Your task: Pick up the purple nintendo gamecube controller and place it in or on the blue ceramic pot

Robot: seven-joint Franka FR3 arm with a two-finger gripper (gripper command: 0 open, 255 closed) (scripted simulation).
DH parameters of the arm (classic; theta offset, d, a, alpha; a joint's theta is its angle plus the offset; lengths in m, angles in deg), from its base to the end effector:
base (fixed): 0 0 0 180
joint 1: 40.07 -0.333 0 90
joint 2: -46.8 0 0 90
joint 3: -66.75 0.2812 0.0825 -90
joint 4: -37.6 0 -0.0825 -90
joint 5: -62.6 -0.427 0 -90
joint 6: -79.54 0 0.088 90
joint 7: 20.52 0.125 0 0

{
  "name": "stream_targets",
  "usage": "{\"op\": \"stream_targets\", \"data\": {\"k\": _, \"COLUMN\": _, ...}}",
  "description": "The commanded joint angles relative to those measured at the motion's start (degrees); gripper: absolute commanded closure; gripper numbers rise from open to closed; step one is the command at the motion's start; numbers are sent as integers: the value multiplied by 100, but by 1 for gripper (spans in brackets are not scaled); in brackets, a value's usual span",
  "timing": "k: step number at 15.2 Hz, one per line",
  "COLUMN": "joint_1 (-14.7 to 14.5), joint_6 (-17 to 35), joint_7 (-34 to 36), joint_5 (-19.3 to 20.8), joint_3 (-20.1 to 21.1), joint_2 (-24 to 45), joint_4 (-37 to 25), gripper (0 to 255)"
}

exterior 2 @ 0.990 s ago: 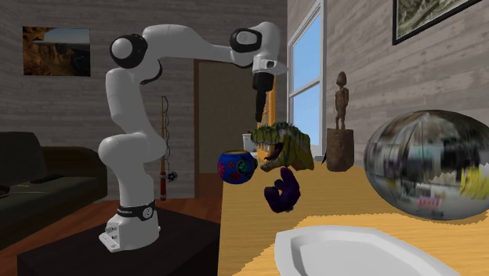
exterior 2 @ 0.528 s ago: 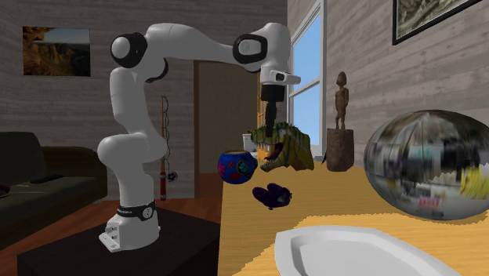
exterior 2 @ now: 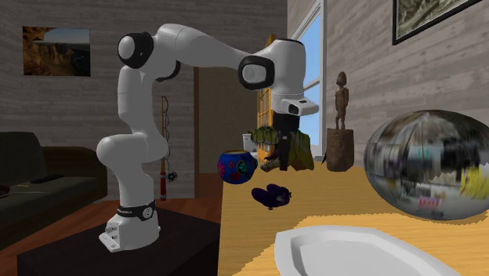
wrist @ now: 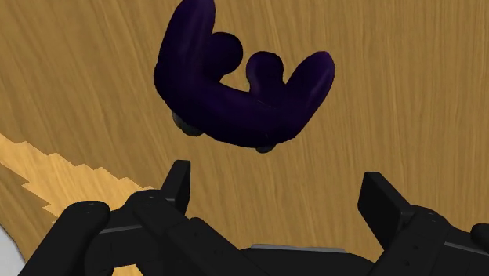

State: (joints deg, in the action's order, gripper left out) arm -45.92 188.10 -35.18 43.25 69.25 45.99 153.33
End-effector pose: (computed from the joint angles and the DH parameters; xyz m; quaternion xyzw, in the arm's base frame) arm 0.5658 0.1134 0.3809 -0.9769 -0.1353 0.0460 0.1586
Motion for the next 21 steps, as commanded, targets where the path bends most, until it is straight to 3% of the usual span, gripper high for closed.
{"op": "stream_targets", "data": {"k": 1, "joint_1": 82, "joint_6": 162, "joint_7": -251, "joint_5": -332, "joint_3": -88, "joint_2": 303, "joint_4": -71, "gripper": 0}}
{"op": "stream_targets", "data": {"k": 3, "joint_1": 179, "joint_6": 315, "joint_7": -529, "joint_5": -660, "joint_3": -160, "joint_2": 639, "joint_4": -143, "gripper": 0}}
{"op": "stream_targets", "data": {"k": 11, "joint_1": 74, "joint_6": 851, "joint_7": -597, "joint_5": -786, "joint_3": -55, "joint_2": 804, "joint_4": 199, "gripper": 0}}
{"op": "stream_targets", "data": {"k": 19, "joint_1": 74, "joint_6": 850, "joint_7": -597, "joint_5": -786, "joint_3": -55, "joint_2": 804, "joint_4": 198, "gripper": 0}}
{"op": "stream_targets", "data": {"k": 20, "joint_1": 74, "joint_6": 850, "joint_7": -597, "joint_5": -786, "joint_3": -55, "joint_2": 804, "joint_4": 198, "gripper": 255}}
{"op": "stream_targets", "data": {"k": 21, "joint_1": 74, "joint_6": 850, "joint_7": -597, "joint_5": -786, "joint_3": -55, "joint_2": 804, "joint_4": 198, "gripper": 255}}
